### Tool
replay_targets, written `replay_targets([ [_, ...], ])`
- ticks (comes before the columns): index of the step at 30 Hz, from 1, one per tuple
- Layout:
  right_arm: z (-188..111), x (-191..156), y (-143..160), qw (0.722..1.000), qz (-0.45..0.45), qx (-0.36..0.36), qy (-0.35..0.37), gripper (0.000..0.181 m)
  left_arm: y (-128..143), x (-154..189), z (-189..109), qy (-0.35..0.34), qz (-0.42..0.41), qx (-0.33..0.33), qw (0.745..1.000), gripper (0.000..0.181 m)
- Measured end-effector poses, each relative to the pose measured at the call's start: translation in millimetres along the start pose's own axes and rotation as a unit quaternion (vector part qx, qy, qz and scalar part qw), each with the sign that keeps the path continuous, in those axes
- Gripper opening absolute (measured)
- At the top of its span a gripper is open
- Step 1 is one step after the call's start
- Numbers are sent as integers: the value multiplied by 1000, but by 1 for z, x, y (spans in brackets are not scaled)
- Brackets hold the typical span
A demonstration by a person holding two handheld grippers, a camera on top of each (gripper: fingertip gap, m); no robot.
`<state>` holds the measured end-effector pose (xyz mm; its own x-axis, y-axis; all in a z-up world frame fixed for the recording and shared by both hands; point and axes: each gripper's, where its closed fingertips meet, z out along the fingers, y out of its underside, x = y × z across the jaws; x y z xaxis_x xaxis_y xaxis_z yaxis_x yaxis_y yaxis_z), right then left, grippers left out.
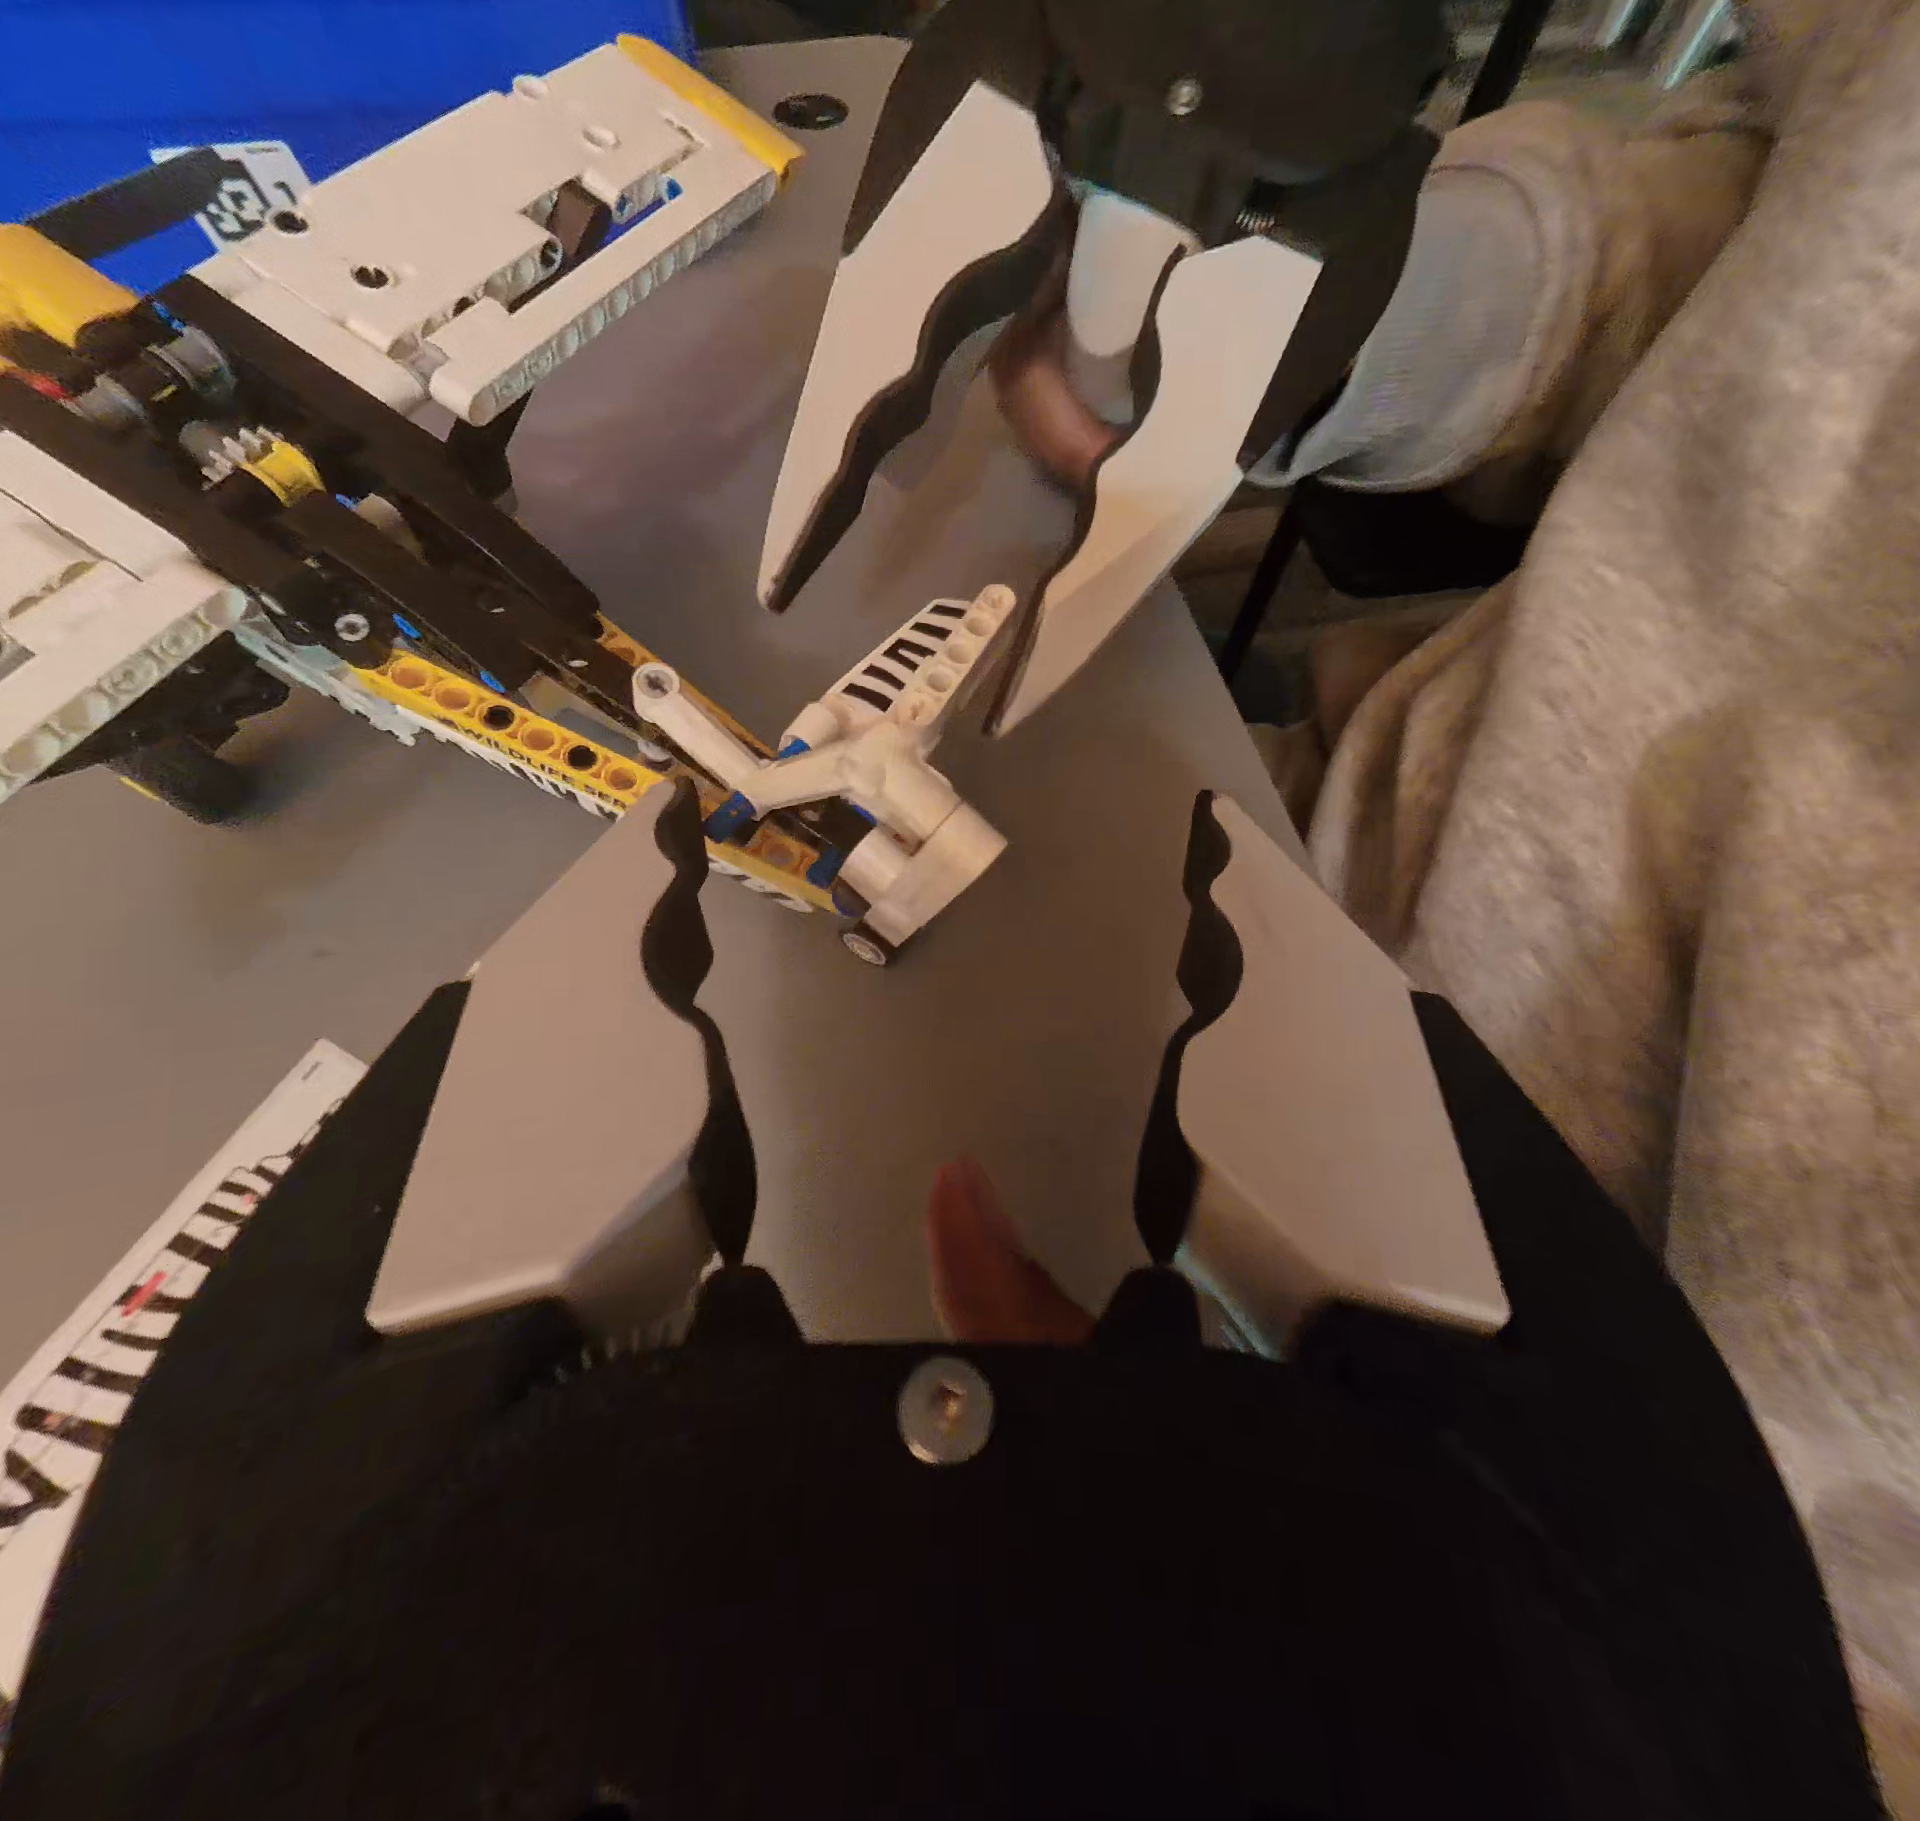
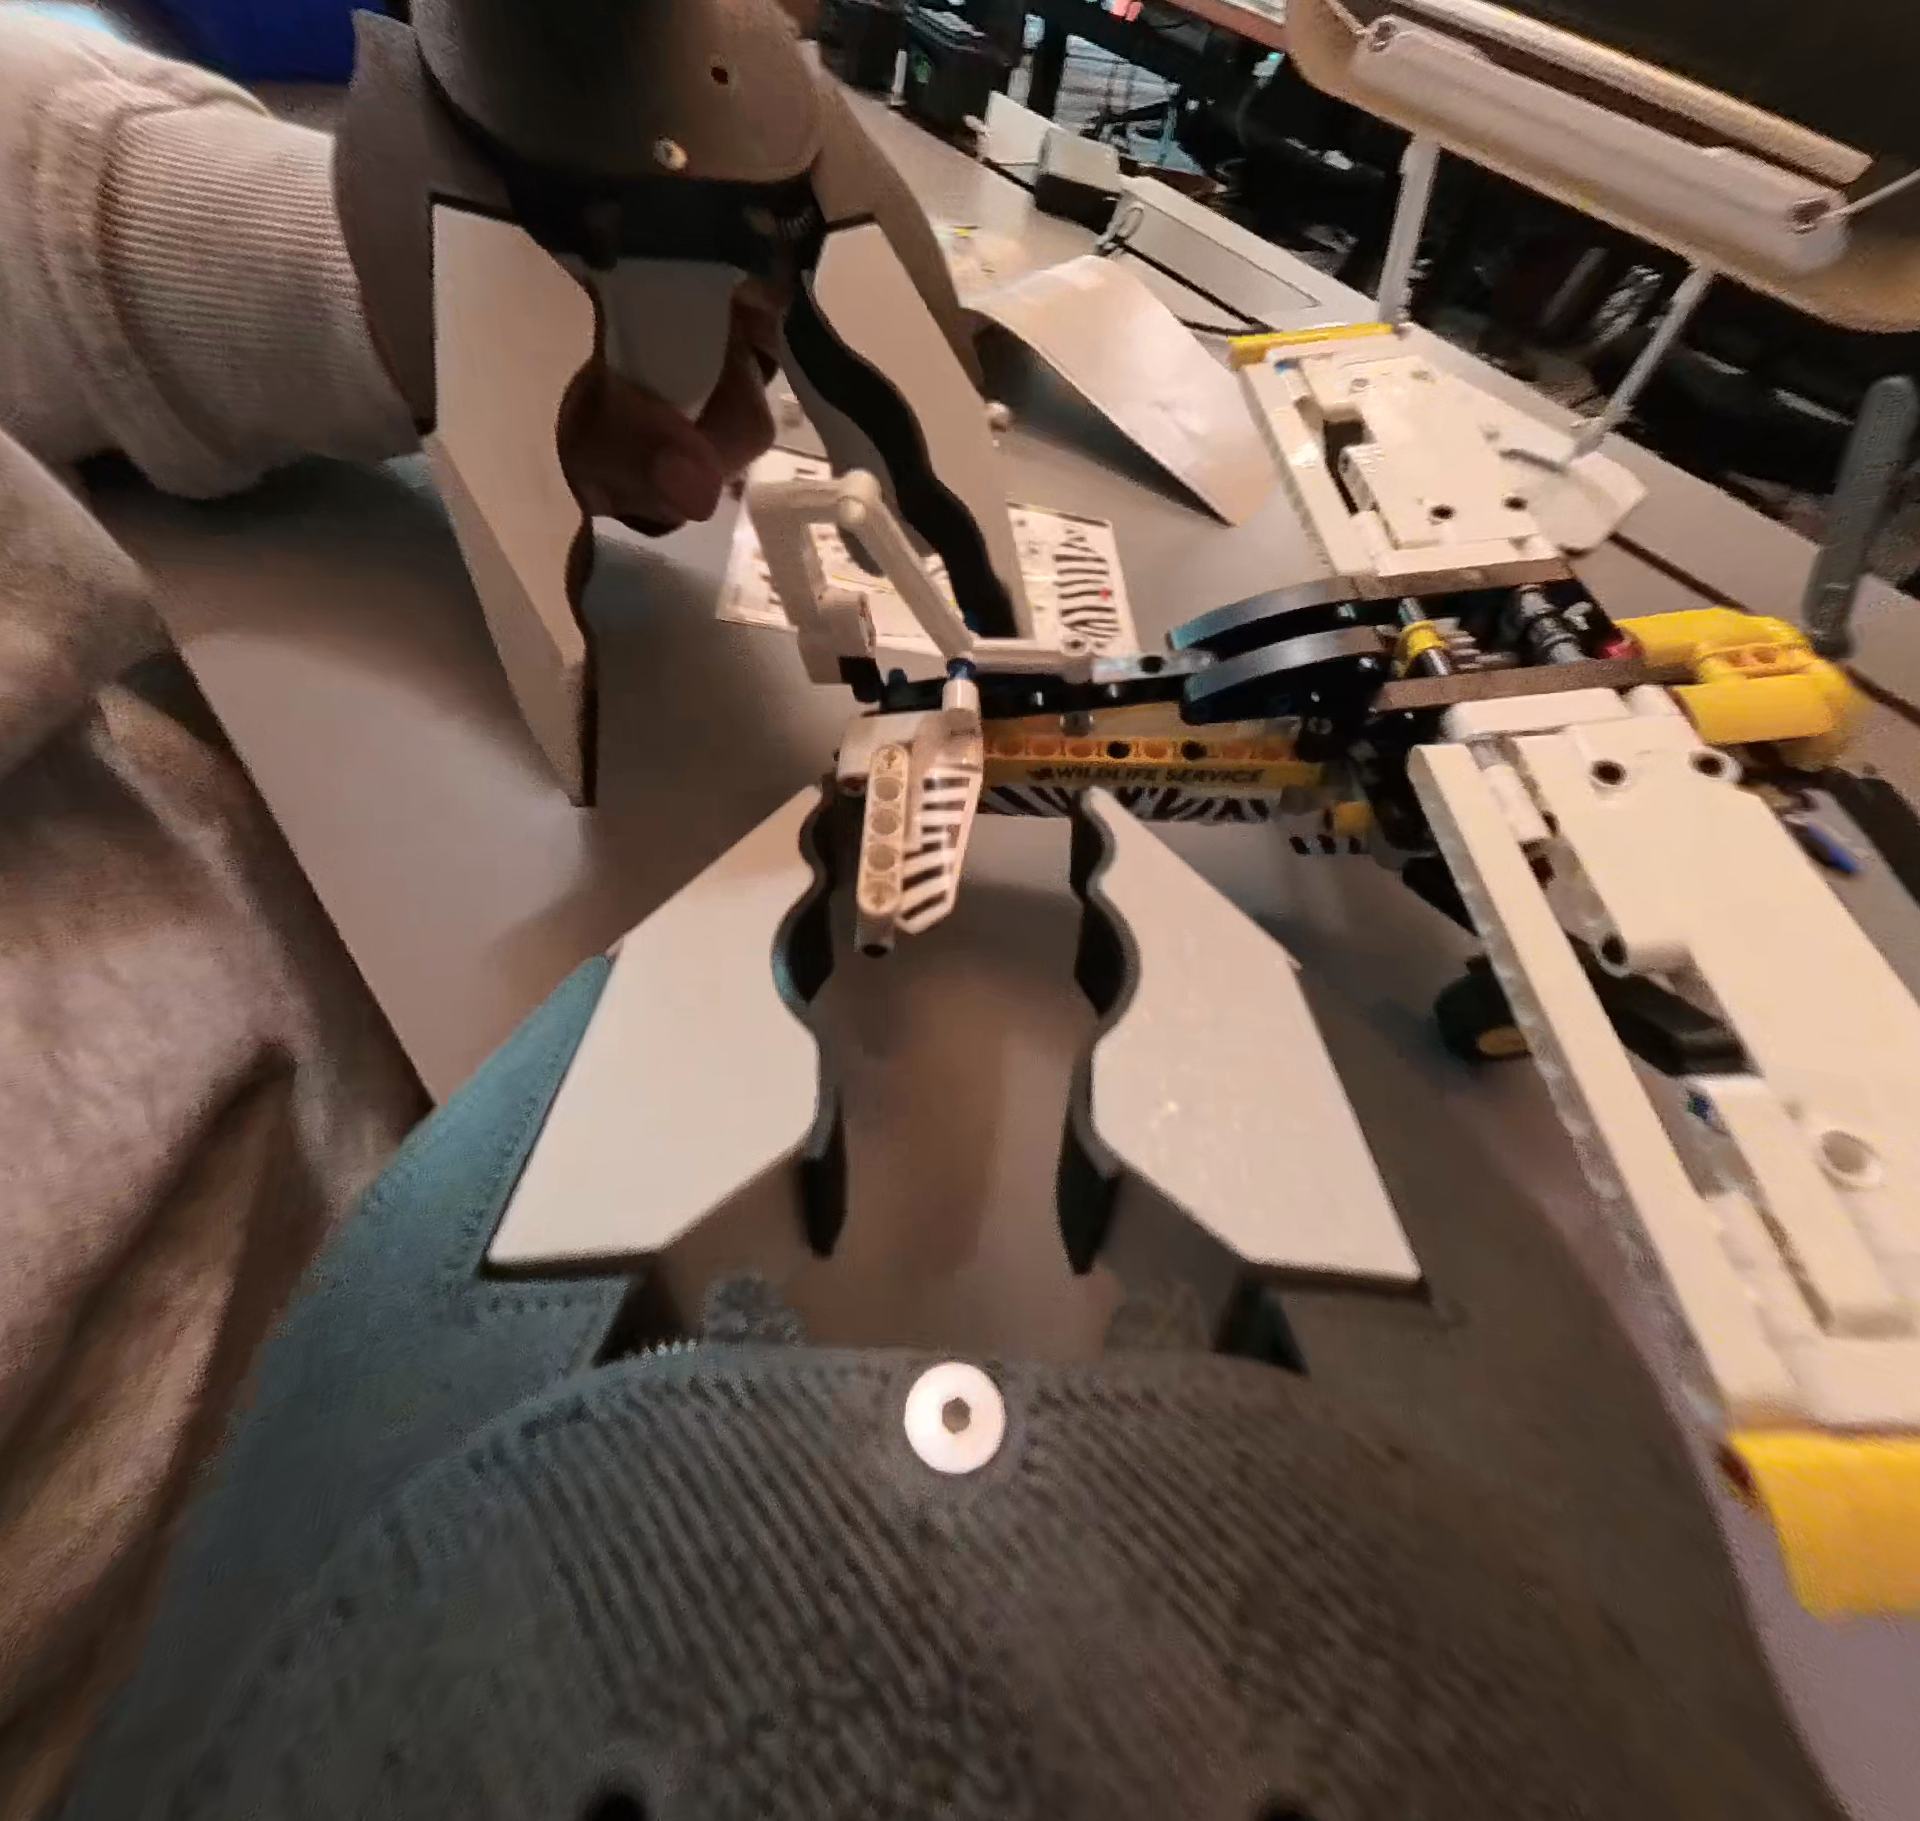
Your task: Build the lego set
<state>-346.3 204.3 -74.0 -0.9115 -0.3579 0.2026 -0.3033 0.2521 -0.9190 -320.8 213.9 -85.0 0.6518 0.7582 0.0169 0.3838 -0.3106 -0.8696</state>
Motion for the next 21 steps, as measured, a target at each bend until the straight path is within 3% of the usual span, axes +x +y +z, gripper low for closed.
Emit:
replay_targets([
  [7, 19, -21, -1, 999, -25, -21, -42, 45, 1, 1, -8, 14, -6, 13, 1000, 71],
  [10, 24, -24, 2, 997, -66, -36, -26, 34, 3, 1, -8, 8, 6, 5, 1000, 72],
  [18, 24, -23, 2, 997, -67, -35, -16, 33, 9, -3, -16, -17, 27, -2, 1000, 80],
  [21, 24, -23, 2, 997, -64, -34, -18, 33, 9, -2, -17, -14, 27, 2, 1000, 65],
])
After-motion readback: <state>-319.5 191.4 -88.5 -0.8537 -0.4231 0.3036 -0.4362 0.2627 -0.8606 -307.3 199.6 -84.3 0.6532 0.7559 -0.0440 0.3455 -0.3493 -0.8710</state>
